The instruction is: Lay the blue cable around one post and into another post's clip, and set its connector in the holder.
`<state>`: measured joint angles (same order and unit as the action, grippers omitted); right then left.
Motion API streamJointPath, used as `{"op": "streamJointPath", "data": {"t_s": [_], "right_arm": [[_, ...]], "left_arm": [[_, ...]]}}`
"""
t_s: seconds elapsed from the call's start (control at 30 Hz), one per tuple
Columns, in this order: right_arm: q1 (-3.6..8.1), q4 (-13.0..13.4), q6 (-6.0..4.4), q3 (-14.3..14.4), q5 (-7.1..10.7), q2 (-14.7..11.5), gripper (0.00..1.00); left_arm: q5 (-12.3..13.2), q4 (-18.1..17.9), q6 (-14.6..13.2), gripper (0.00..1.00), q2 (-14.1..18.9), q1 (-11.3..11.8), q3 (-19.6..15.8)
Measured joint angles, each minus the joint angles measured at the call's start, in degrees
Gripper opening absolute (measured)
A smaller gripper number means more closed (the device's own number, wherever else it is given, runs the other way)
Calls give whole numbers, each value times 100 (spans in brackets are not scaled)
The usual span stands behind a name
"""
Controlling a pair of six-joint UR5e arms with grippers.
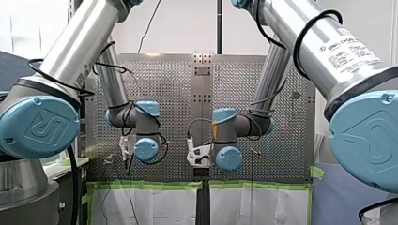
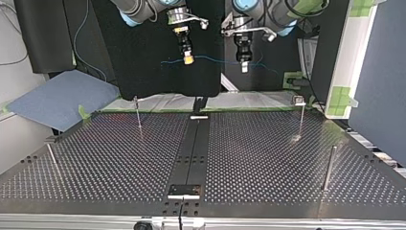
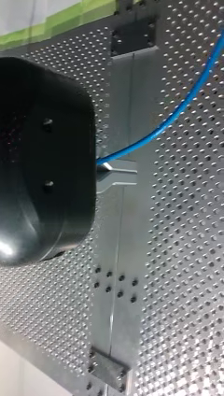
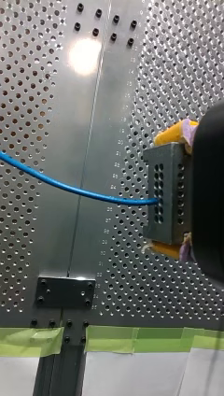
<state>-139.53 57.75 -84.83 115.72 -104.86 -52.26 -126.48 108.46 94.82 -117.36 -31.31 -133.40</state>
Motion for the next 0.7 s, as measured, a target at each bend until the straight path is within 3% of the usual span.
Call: {"op": "streamJointPath", "data": {"t_s": [0.27,0.7], "right_arm": [[0,0,0,0,0,0,0],[0,0,0,0,0,0,0]], "left_arm": [[-62,0,9,0,-253,0,223],[33,37,28,0,-205,0,178]]}}
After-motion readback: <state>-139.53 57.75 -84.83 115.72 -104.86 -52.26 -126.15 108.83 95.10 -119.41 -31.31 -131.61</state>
